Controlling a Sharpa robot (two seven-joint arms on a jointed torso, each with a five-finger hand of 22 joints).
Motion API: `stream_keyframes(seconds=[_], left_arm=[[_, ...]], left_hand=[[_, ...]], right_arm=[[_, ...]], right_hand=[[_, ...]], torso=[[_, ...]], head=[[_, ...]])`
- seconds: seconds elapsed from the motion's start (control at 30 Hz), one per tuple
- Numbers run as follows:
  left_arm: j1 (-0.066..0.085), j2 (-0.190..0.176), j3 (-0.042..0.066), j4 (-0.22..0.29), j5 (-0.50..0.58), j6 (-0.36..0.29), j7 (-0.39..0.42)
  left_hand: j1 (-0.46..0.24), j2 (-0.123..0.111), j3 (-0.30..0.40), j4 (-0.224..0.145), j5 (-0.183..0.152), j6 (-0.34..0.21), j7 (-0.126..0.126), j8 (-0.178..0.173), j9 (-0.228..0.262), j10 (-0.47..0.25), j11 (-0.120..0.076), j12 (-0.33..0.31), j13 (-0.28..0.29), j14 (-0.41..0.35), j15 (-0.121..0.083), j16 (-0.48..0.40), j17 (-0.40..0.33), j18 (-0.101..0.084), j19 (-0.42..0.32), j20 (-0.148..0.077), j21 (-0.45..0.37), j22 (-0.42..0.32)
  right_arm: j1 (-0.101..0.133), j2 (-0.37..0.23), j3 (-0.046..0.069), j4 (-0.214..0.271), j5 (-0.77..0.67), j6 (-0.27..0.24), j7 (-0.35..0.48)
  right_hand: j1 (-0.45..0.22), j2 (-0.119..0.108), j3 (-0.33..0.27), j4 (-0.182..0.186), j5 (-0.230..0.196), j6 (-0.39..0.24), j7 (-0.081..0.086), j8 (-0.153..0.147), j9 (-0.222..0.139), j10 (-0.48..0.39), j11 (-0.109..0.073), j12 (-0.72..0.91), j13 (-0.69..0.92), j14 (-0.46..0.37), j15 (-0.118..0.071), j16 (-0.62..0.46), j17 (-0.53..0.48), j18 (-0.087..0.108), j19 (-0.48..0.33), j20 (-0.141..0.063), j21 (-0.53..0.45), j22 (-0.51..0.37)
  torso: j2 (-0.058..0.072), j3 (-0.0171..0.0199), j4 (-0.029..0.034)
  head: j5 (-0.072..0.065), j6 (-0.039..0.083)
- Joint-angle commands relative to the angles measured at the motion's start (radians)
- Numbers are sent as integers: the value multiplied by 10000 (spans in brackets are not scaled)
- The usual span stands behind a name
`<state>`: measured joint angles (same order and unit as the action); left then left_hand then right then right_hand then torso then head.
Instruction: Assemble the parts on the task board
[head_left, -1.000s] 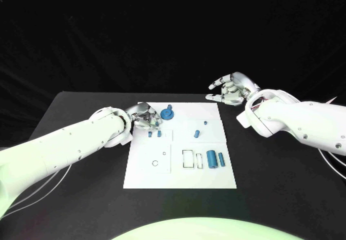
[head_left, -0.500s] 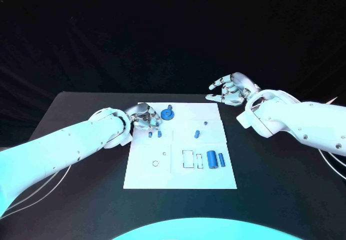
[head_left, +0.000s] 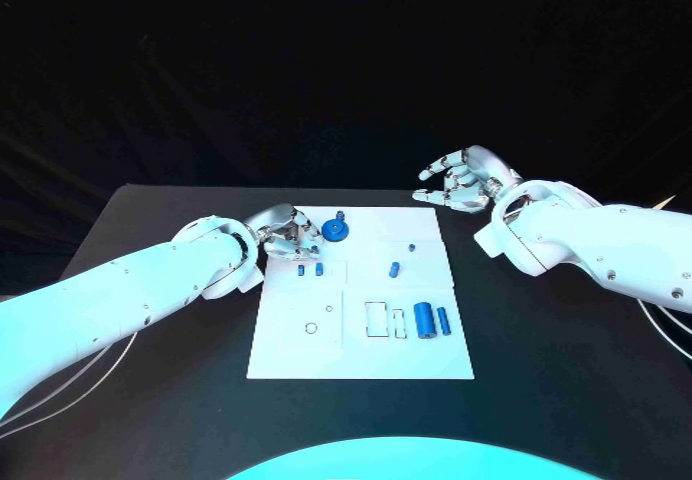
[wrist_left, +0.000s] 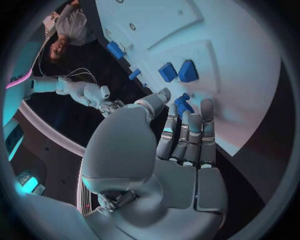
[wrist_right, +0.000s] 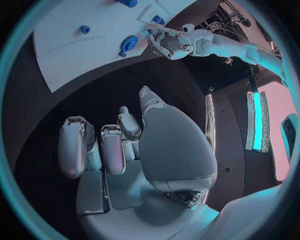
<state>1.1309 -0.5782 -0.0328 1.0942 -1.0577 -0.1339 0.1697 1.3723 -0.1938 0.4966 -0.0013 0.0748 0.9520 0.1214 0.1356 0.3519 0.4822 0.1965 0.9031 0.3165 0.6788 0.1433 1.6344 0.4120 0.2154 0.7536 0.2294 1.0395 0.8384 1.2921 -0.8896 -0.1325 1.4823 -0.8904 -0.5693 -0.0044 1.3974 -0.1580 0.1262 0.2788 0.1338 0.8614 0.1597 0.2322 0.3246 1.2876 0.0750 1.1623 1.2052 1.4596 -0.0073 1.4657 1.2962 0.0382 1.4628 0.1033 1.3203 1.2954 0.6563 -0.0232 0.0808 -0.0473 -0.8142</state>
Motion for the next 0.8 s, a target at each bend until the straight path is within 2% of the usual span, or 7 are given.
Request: stream_keyframes(seconds=[0.03,0.27,0.43,0.5,0.57,0.67,0.8], left_arm=[[5,-32,25,126,122,-41,83],[8,-158,91,337,351,94,158],[20,-413,264,643,1189,98,178],[52,-583,358,823,1900,15,257],[105,-763,441,995,2705,-111,361],[227,-1103,568,1287,4077,-259,505],[359,-1524,640,1671,5253,-422,619]], left_hand=[[15,-119,-198,54,-15,-106,35,-120,-143,-256,73,55,-143,-40,41,153,-124,-317,-6,139,-129,-101],[201,-34,-770,235,2,-147,-15,-247,-314,-612,135,-149,-417,-155,97,78,-409,-314,20,196,-250,-185],[296,76,-1046,386,13,-185,37,-322,-409,-625,166,-173,-530,-165,123,83,-540,-312,46,218,-300,-222],[438,191,-1057,441,17,-332,153,-434,-503,-526,213,-178,-616,-125,156,85,-637,-309,95,236,-307,-238],[591,314,-872,513,14,-390,448,-503,-619,-271,169,-229,-803,-168,131,-180,-896,-292,155,219,-315,-259],[666,260,-98,554,8,-395,811,-429,-773,838,-204,-482,-1232,145,-199,-771,-1295,-247,350,-101,-255,-261],[538,143,525,595,14,-358,844,-245,-767,1857,-367,-897,-1554,574,-423,-1195,-1432,-291,528,-287,-287,-321]], right_arm=[[-6,10,3,-9,-18,4,27],[-8,11,3,-21,-18,19,25],[-9,9,3,-70,-18,171,-37],[-9,7,3,-97,-38,359,-79],[-9,5,2,-119,-135,578,-100],[-9,3,-1,-133,-547,1014,-86],[-10,-3,-16,-131,-1220,1492,-104]], right_hand=[[-263,-135,375,64,81,-69,-56,181,76,-182,-70,24,-89,655,-26,-155,919,184,161,-119,-179,1231],[-263,-135,375,64,81,-69,-56,181,76,-182,-70,24,-89,655,-26,-155,919,184,161,-119,-179,1231],[-261,-137,375,64,82,-72,-56,183,76,-254,-70,-69,-176,648,-26,-175,891,195,143,-119,-235,1200],[-101,-76,507,32,87,-102,-47,204,71,-1045,-74,-1145,-1109,635,-23,-206,867,249,39,-115,-525,1046],[490,0,1067,-119,97,-112,-22,253,63,-2725,-65,-3919,-3432,308,-20,-872,53,340,-158,-111,-1032,786],[904,-395,2377,-182,93,13,32,299,15,-2725,-3,-6005,-5300,152,22,-1349,-421,413,-305,-95,-1489,580],[865,-765,3360,-418,69,225,82,344,-9,-2511,96,-7620,-6901,177,87,-1447,-503,402,-264,-33,-1473,631]], torso=[[14,-6,-8],[11,-6,-7],[2,-5,-8],[-10,-2,-5],[-14,9,0],[-22,16,-3],[-33,4,0]], head=[[6,8],[8,43],[18,88],[24,116],[31,139],[72,197],[84,268]])
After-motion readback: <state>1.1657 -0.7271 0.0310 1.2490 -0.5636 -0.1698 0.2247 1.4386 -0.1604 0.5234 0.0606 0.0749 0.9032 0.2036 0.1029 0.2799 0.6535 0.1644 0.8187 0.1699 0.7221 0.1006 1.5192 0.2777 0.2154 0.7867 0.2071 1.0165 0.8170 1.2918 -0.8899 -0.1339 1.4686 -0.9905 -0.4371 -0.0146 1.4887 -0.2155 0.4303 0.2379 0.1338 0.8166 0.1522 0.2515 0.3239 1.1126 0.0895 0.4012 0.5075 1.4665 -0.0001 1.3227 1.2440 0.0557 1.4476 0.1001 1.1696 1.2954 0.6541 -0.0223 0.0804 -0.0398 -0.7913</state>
